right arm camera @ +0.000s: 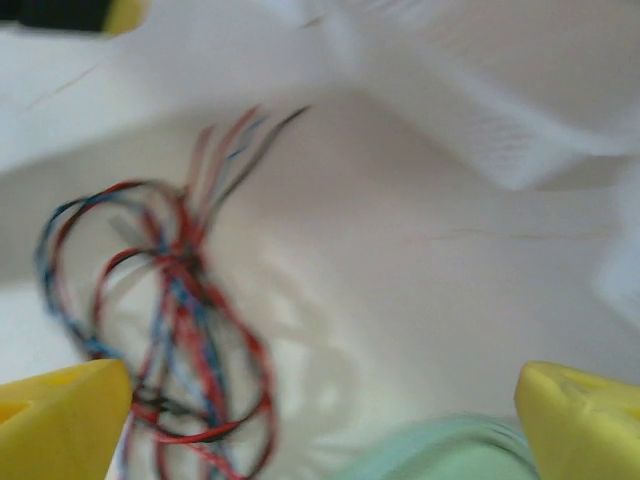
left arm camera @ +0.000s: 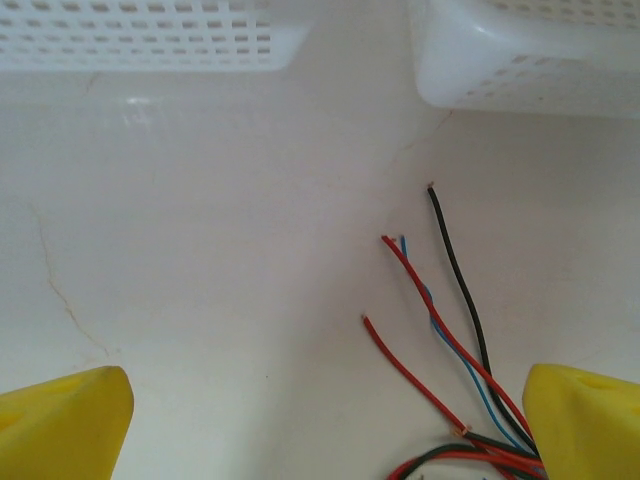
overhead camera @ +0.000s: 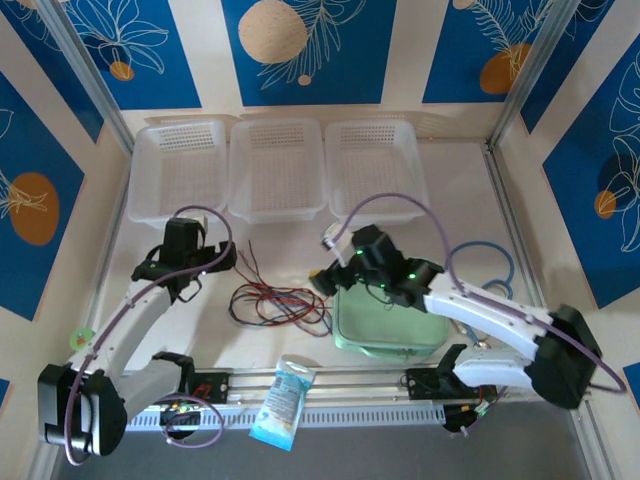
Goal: Untangle the cables
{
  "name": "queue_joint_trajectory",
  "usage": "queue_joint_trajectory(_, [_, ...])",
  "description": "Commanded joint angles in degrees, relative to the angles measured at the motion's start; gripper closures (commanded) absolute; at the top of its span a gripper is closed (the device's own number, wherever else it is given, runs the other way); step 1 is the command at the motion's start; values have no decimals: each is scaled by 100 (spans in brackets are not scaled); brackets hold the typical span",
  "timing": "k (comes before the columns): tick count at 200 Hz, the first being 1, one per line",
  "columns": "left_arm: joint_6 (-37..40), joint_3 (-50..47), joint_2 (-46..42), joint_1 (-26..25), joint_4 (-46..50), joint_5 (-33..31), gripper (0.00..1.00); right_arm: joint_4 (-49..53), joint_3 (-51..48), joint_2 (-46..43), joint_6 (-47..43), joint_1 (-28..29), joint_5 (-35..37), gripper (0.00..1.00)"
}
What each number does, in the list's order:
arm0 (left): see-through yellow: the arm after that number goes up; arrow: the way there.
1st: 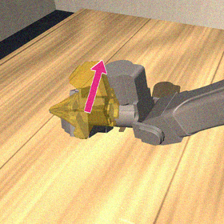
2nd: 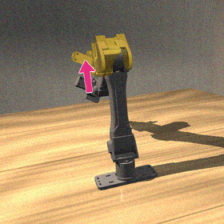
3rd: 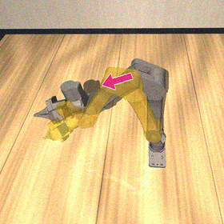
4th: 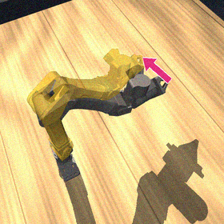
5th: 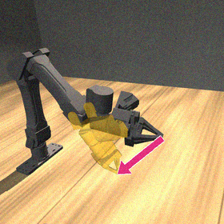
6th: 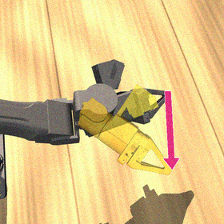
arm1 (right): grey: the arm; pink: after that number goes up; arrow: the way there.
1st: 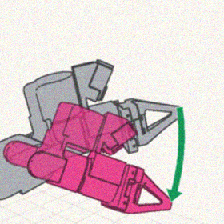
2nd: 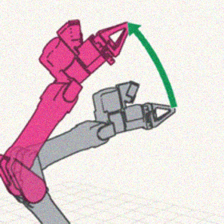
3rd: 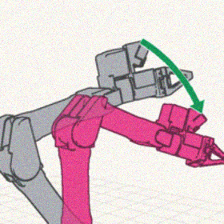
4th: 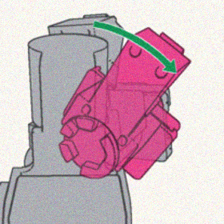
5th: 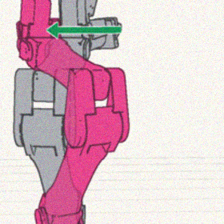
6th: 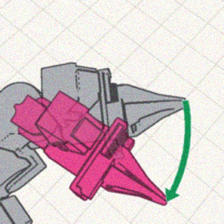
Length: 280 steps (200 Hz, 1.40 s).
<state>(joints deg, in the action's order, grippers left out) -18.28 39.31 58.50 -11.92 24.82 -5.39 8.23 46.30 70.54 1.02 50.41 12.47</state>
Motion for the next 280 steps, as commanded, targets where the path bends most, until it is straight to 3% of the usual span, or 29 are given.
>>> queue_joint_trajectory(1, [-290, 136, -116, -20, 460, 216, 1, -100, 566, 807, 26, 206, -794, 6])
queue_joint_trajectory(22, [-413, 302, 2, 100, 831, 173, 1, 228, 1437, 1901, 574, 249, -848, 14])
queue_joint_trajectory(55, [-814, 264, -45, 437, 805, 699, 1, 646, 2609, 3219, 764, 344, -965, 21])
queue_joint_trajectory(90, [-1138, 80, -179, 706, 694, 1153, 0, 1453, 3543, 4061, 372, 400, -1247, 30])
queue_joint_trajectory(128, [-1282, -78, -255, 748, 746, 1262, 1, 3295, 4473, 4749, -540, 542, -982, 44])
queue_joint_trajectory(209, [-1296, -147, -256, 744, 744, 1404, 4, 4080, 4888, 5207, -1392, 479, -1027, 62])
queue_joint_trajectory(280, [-1316, -156, -207, 744, 717, 1503, 6, 4159, 4878, 5100, -1402, 250, -966, 63])
